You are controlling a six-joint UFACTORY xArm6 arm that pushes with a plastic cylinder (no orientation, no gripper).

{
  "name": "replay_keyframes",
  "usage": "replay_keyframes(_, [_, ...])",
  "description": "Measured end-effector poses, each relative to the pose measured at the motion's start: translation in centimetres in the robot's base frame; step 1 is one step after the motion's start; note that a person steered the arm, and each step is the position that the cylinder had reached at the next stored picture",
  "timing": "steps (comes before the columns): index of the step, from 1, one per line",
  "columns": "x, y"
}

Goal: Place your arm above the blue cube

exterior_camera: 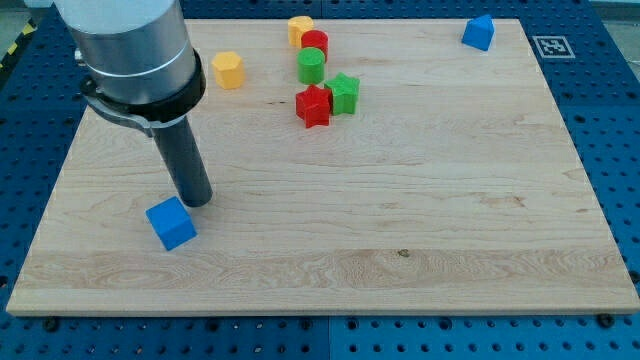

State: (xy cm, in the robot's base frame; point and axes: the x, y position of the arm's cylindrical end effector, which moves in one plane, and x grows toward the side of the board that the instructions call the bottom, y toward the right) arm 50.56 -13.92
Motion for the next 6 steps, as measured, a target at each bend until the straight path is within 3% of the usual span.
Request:
replay_keyframes(3, [-4.7,0.0])
replay_keyframes(6, [-3.1,-1.1])
